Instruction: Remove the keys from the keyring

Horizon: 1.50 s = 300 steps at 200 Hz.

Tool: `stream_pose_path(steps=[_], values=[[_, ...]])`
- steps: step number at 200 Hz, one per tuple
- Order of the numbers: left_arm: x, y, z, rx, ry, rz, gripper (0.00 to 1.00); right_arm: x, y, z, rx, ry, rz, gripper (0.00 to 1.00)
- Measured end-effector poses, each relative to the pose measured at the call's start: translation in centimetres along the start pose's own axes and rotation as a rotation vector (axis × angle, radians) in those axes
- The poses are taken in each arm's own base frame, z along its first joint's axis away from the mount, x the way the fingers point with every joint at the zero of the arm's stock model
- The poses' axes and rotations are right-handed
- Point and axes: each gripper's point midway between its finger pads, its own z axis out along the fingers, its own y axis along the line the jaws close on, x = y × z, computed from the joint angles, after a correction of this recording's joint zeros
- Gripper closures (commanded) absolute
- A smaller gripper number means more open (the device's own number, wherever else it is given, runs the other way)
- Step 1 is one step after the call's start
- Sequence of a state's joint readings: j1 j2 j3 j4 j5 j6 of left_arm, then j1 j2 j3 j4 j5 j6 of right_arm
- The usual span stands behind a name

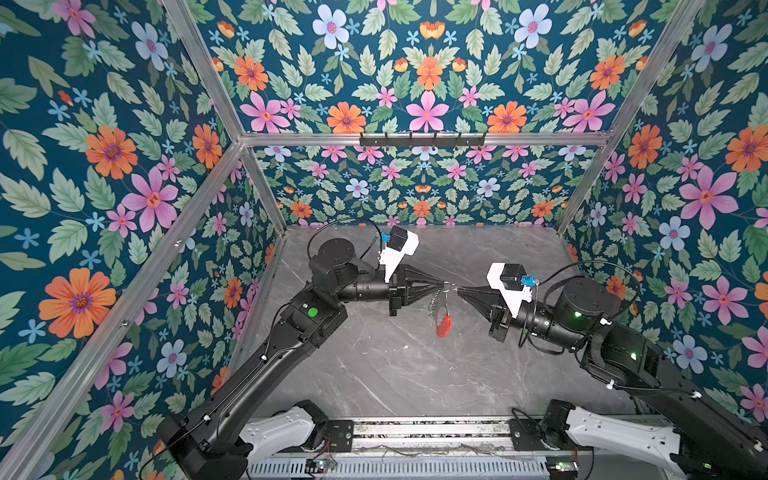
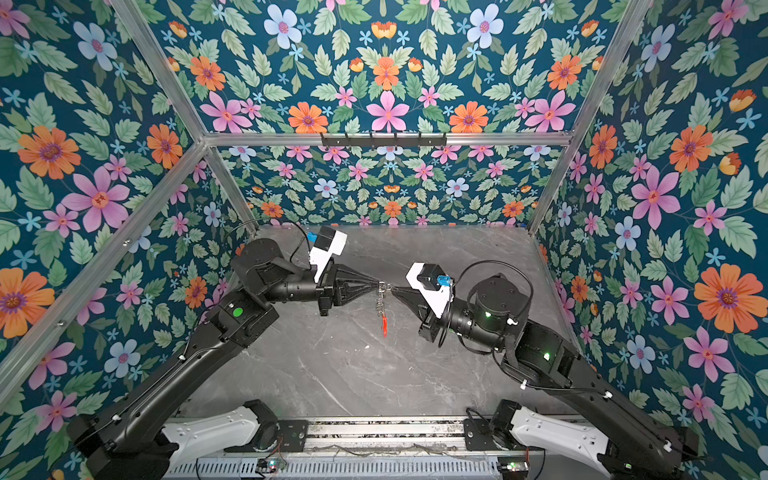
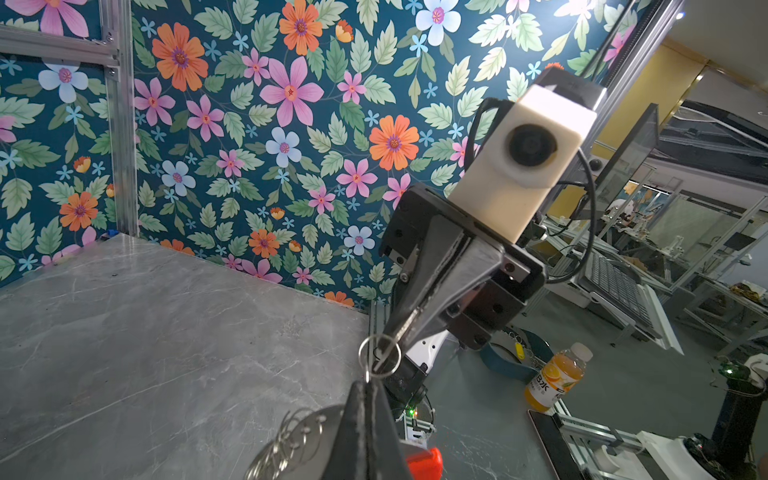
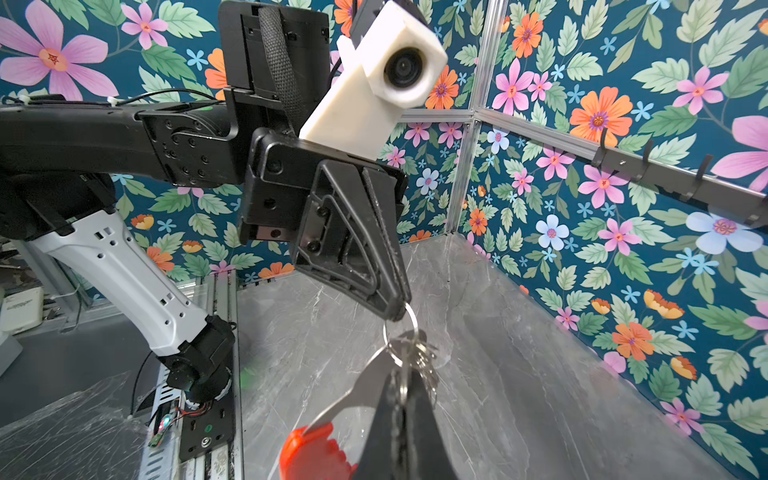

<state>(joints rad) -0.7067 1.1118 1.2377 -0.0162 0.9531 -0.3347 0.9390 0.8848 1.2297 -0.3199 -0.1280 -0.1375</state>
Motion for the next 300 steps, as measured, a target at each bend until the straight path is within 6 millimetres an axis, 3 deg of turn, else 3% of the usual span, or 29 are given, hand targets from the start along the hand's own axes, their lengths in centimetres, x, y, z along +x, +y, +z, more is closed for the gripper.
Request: stream_pose_path(steps=[196, 300], values=[[0.0, 0.5, 0.3, -0.018, 0.025, 0.024, 1.0, -0.8, -0.1, -0.4, 0.003, 0.011, 0.018, 1.0], [-1.0, 1.8, 0.1, -0.147, -0.025, 0.034, 1.0, -0.8, -0.3, 0.4, 0.014, 0.043, 0.193, 1.0]])
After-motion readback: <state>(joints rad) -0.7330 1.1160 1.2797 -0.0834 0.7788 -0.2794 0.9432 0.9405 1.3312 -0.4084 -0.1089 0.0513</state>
